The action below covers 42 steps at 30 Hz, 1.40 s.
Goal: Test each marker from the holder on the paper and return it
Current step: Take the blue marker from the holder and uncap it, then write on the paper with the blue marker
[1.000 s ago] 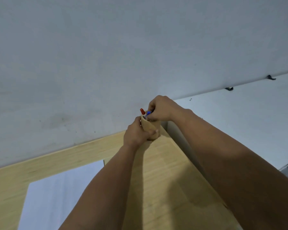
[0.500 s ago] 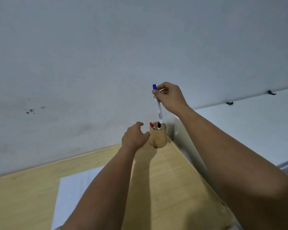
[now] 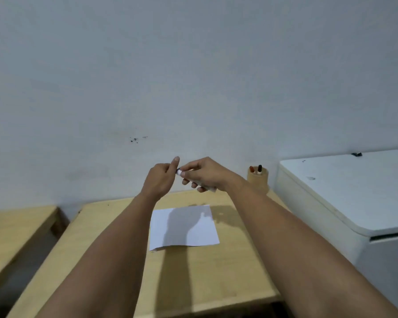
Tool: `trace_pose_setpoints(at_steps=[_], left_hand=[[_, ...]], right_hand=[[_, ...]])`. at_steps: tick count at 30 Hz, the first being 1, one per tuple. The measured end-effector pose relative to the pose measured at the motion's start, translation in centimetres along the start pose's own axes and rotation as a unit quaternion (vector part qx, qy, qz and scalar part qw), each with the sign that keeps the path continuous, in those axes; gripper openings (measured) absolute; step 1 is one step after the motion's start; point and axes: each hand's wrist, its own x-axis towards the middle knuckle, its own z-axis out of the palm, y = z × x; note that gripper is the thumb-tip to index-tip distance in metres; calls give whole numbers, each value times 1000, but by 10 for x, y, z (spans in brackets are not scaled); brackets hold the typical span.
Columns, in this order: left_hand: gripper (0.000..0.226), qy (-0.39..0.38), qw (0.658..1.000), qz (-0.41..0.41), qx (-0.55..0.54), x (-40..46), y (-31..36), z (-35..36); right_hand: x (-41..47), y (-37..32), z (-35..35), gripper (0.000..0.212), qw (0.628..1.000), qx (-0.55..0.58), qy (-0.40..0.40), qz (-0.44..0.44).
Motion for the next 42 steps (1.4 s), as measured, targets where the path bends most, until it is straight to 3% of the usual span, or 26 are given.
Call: trace_pose_setpoints(at_steps=[5,10,12,16,20,23,26,30,34,37,40,42], left_hand=[[48,44,998,-30,30,-4,-24,-52],[54,160,982,-75,68,3,-71,-96],[57,161,970,-71,166,2,-96,-103],[52,60,916,-9,397,1,-142,-80],[47,-38,885,-14,464,-3,-179,-50],[45,-45,869,-4,494,-15,-201,-35],[44,-42,867,-5,497,-18,-210,-29],[53,-14,885,-41,464,-21,-205,-35],[46,91,897,137,411,-34,-191,-38],[49,-6,917,212,337,-53,-175,-26],[61,-128,909,186,350,-74,-179,-17],[65,-168,907,160,352,-82,-189,-14]], right_hand=[[22,-13,52,9,997,-31,-9,-67],[42,8,66,14,985,-128,32,-108],[50,21,65,11,991,-76,66,-87],[66,34,72,9,988,112,104,-29],[79,44,76,31,941,315,116,36],[85,55,78,24,914,386,111,54],[85,65,81,17,923,368,113,32],[80,71,86,13,952,260,158,25],[66,77,95,18,970,152,187,-19],[59,76,103,20,967,141,211,-14],[56,76,109,15,967,138,213,0],[56,77,114,18,969,140,202,7]])
